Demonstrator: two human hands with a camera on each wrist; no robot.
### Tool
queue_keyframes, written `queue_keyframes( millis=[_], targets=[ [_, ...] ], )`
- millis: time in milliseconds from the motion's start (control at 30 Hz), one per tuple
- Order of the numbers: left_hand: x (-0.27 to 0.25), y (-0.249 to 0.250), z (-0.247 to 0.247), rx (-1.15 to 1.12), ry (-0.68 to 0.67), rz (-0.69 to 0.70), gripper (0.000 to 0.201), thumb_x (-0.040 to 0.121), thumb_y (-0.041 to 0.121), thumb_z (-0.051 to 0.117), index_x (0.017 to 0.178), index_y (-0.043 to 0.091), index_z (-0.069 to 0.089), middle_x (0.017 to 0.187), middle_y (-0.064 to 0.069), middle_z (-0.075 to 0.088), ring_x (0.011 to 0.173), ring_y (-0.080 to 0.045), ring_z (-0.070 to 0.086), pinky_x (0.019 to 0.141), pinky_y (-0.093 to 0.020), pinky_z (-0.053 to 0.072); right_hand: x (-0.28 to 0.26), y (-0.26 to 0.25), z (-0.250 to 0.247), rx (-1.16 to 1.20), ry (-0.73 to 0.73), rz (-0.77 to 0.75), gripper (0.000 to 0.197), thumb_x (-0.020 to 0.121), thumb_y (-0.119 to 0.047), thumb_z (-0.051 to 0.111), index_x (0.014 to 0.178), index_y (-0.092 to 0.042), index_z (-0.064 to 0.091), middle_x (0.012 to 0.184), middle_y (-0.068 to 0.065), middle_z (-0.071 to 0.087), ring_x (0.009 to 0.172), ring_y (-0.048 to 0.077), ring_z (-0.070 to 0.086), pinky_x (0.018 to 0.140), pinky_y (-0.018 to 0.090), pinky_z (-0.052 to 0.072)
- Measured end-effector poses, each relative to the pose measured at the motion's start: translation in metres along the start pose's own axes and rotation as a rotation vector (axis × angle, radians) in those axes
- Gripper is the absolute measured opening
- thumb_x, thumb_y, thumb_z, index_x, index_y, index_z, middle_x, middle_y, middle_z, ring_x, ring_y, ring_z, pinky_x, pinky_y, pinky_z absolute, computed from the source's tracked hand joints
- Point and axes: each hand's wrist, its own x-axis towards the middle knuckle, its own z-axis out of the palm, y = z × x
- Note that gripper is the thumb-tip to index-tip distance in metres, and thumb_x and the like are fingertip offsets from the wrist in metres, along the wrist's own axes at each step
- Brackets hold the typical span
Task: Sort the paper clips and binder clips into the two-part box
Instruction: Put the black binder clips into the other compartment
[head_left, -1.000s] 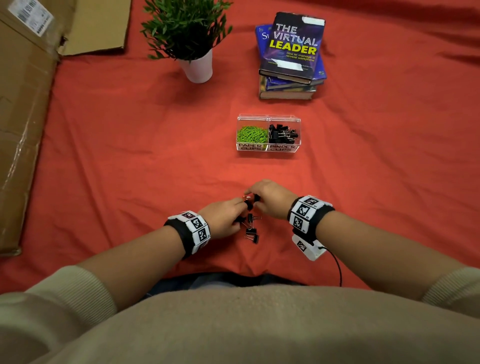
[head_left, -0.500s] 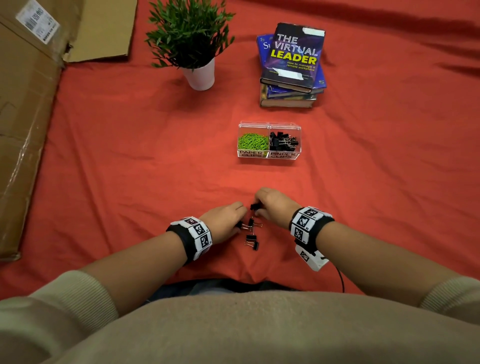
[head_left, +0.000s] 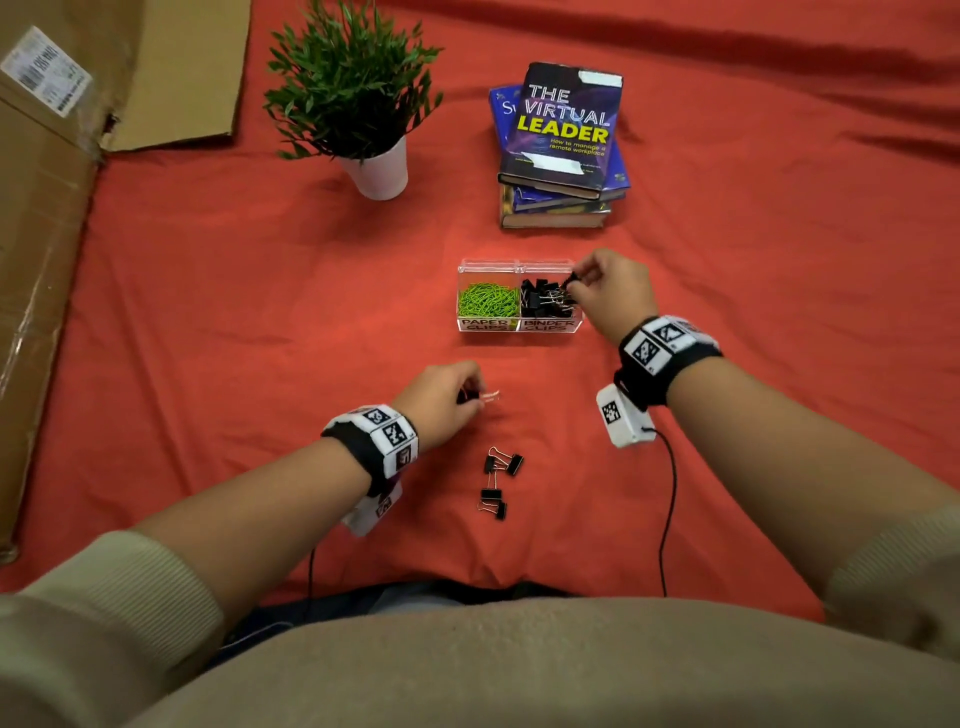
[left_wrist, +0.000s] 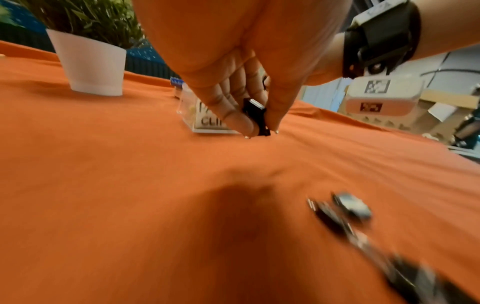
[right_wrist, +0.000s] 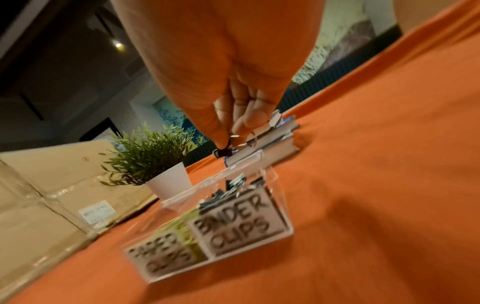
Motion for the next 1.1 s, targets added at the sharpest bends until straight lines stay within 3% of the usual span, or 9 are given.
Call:
queue_keyframes(
  millis=[67, 167, 333, 433, 567, 767, 933, 1033, 1100],
  targets=[
    [0.019, 0.014, -0.009, -0.024, 0.045, 0.014, 0.01, 0.083, 0.012, 0.065, 0.093, 0.015, 0.064, 0.086, 0.002, 0.066, 0.076, -0.011, 0.056, 0.069, -0.021, 0.042, 0.015, -0.001, 0.0, -0.076, 0.012, -0.003, 0.01, 0.082, -0.014, 0.062, 0.092, -0.01, 0.063, 0.083, 0.005, 0.065, 0.074, 0.019, 0.059, 0.067, 0.024, 0.043],
    [0.05, 0.035, -0.022, -0.015, 0.088, 0.078, 0.006, 0.083, 0.01, 0.064, 0.089, 0.013, 0.064, 0.091, 0.0, 0.064, 0.081, -0.013, 0.058, 0.074, -0.026, 0.049, 0.027, -0.002, 0.009, -0.198, -0.027, -0.009, 0.013, 0.083, -0.013, 0.06, 0.093, -0.006, 0.062, 0.093, 0.017, 0.067, 0.084, 0.032, 0.063, 0.075, 0.037, 0.054],
    [0.097, 0.056, -0.032, 0.069, 0.157, 0.16, 0.007, 0.081, 0.011, 0.062, 0.088, 0.014, 0.063, 0.093, 0.0, 0.055, 0.081, -0.012, 0.05, 0.079, -0.026, 0.042, 0.028, 0.002, 0.023, -0.427, -0.174, -0.094, 0.021, 0.087, -0.009, 0.056, 0.101, 0.002, 0.066, 0.112, 0.021, 0.053, 0.094, 0.038, 0.059, 0.081, 0.039, 0.048],
    [0.118, 0.061, -0.032, 0.125, 0.176, 0.135, 0.009, 0.081, 0.016, 0.063, 0.091, 0.016, 0.064, 0.099, -0.003, 0.05, 0.084, -0.016, 0.051, 0.075, -0.026, 0.042, 0.02, 0.005, 0.016, -0.375, -0.138, -0.134, 0.023, 0.089, -0.009, 0.05, 0.099, 0.003, 0.067, 0.11, 0.021, 0.049, 0.09, 0.037, 0.057, 0.08, 0.04, 0.048],
    [0.137, 0.069, -0.025, 0.186, 0.108, 0.148, 0.012, 0.081, 0.011, 0.062, 0.092, 0.015, 0.065, 0.101, -0.008, 0.054, 0.09, -0.025, 0.058, 0.079, -0.034, 0.048, -0.008, 0.002, 0.001, -0.193, -0.056, -0.17, 0.022, 0.083, -0.015, 0.051, 0.091, -0.005, 0.069, 0.097, 0.017, 0.058, 0.084, 0.035, 0.059, 0.073, 0.041, 0.05],
    [0.148, 0.073, -0.011, 0.323, 0.069, 0.181, 0.019, 0.084, -0.001, 0.049, 0.093, 0.009, 0.062, 0.103, -0.012, 0.055, 0.09, -0.033, 0.058, 0.077, -0.045, 0.049, -0.077, 0.003, 0.02, -0.321, -0.394, -0.237, 0.024, 0.082, -0.024, 0.049, 0.092, -0.013, 0.068, 0.098, 0.008, 0.064, 0.092, 0.029, 0.062, 0.074, 0.037, 0.052],
    [0.134, 0.07, -0.01, 0.356, 0.11, 0.251, 0.025, 0.09, 0.008, 0.049, 0.112, 0.009, 0.06, 0.115, -0.01, 0.058, 0.109, -0.03, 0.048, 0.095, -0.038, 0.04, -0.113, 0.008, 0.05, -0.344, -0.729, -0.339, 0.021, 0.082, -0.021, 0.053, 0.094, -0.007, 0.062, 0.101, 0.012, 0.058, 0.095, 0.031, 0.058, 0.077, 0.039, 0.05],
    [0.102, 0.064, -0.008, 0.277, 0.142, 0.258, 0.022, 0.089, 0.015, 0.054, 0.11, 0.011, 0.059, 0.114, -0.009, 0.054, 0.113, -0.027, 0.047, 0.092, -0.035, 0.039, -0.129, 0.011, 0.061, -0.359, -0.787, -0.381, 0.028, 0.082, -0.024, 0.059, 0.105, -0.008, 0.061, 0.107, 0.012, 0.054, 0.102, 0.028, 0.054, 0.082, 0.036, 0.047],
    [0.076, 0.053, -0.005, 0.252, 0.061, 0.277, 0.016, 0.087, 0.015, 0.056, 0.102, 0.012, 0.061, 0.107, -0.009, 0.053, 0.101, -0.024, 0.053, 0.082, -0.033, 0.045, -0.132, 0.012, 0.065, -0.336, -0.779, -0.383, 0.029, 0.081, -0.023, 0.063, 0.105, -0.007, 0.061, 0.107, 0.013, 0.054, 0.103, 0.028, 0.053, 0.084, 0.036, 0.044]
  ],
)
